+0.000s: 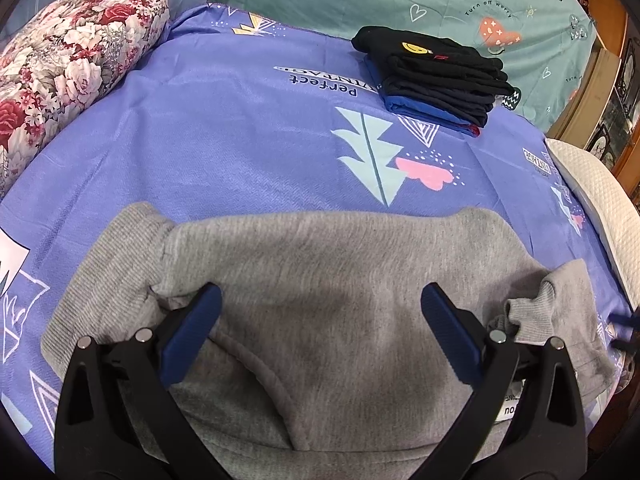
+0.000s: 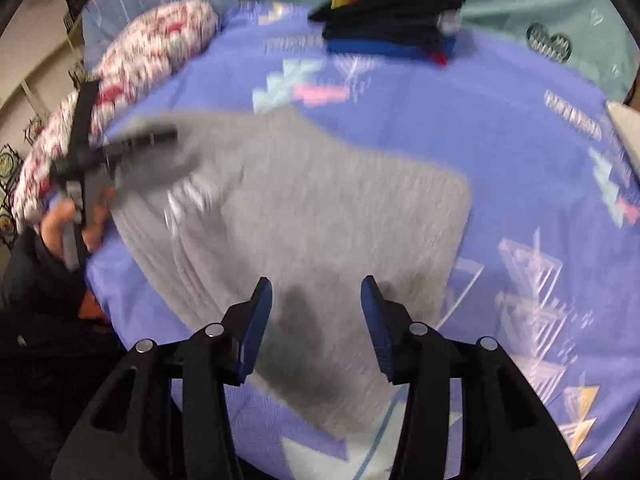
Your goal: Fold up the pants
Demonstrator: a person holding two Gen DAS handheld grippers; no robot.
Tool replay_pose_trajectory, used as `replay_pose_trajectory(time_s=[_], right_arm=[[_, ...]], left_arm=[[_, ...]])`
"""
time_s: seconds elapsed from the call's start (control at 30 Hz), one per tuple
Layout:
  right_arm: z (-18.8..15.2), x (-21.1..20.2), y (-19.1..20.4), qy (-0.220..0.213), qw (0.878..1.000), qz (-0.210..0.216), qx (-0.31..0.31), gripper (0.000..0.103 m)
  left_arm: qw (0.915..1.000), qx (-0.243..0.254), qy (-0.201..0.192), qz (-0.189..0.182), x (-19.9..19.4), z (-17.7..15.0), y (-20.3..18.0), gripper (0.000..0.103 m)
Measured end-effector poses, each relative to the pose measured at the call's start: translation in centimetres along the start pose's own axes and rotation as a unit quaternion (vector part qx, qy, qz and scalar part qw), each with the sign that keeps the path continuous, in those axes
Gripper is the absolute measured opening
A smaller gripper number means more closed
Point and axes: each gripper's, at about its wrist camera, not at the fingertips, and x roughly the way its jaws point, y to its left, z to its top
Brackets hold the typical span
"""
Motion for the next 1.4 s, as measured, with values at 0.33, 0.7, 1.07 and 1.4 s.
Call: replay_pose_trajectory(time_s=[0.33,0.7,1.07,1.4], right_arm=[[4.9,9.4,-6.3,0.070,0.994,0.008,0.083,0.069],[2.8,4.3,-9.6,-0.153,0.974,0.090,0.140,0.098],[3.3,6.1,-9.9,-0.115,0.979,0.092,0.143,0.098],[2.4,5.5,-10.2,-0.115,0.978,0.099,0.140,0.099]], left_arm=[[1.0000,-0.003,-0.002,-0.003,-0.3,0.1,0.2,0.101],[0.9860,-0.159,-0.001,-0.050,-10.7,-3.2,7.2,0.101],[0.9654,-0.243,0.066,-0.068,-3.4,-4.3,8.1,0.101],[0.9548,-0.272,0.041,-0.112,-0.2,-2.4,9.2,0.077]])
